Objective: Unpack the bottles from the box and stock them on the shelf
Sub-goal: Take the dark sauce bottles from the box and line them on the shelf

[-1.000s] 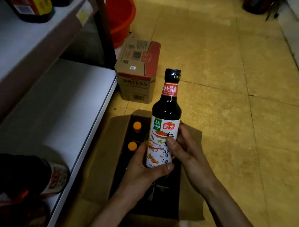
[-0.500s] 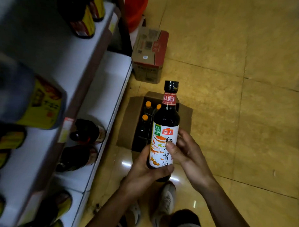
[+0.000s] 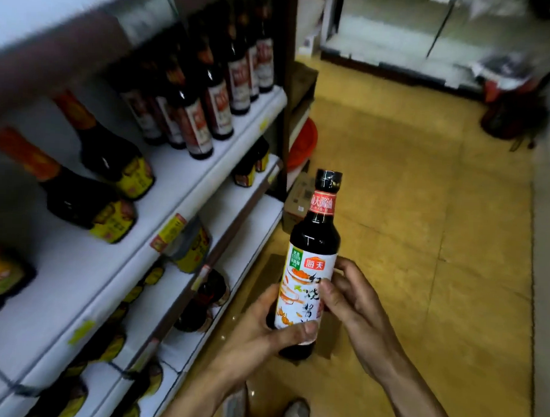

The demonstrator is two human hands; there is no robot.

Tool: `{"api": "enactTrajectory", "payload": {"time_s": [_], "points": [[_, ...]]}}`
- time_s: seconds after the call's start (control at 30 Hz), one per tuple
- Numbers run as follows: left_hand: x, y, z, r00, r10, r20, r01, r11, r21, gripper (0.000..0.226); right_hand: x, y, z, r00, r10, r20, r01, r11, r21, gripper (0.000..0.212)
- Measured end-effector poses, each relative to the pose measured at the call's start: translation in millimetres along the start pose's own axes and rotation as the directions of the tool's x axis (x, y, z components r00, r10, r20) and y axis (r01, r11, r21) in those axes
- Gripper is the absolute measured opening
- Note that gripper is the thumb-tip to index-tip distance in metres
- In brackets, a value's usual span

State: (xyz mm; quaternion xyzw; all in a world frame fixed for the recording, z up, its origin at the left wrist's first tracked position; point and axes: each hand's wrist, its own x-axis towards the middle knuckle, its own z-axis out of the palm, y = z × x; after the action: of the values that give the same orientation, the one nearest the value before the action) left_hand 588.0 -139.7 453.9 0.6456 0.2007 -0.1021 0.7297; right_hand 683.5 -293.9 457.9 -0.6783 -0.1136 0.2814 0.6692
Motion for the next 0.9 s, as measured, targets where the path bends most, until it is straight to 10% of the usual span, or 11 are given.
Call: {"api": "enactTrajectory", "payload": {"time_s": [0.9], "points": [[-154,213,-162,0.795,0.507,-0.332,-0.466,0.862,0.201,0.046,19,-266,208,0.755,-0.526,0.392,0.576,0.818,-0.012,0.041]]}}
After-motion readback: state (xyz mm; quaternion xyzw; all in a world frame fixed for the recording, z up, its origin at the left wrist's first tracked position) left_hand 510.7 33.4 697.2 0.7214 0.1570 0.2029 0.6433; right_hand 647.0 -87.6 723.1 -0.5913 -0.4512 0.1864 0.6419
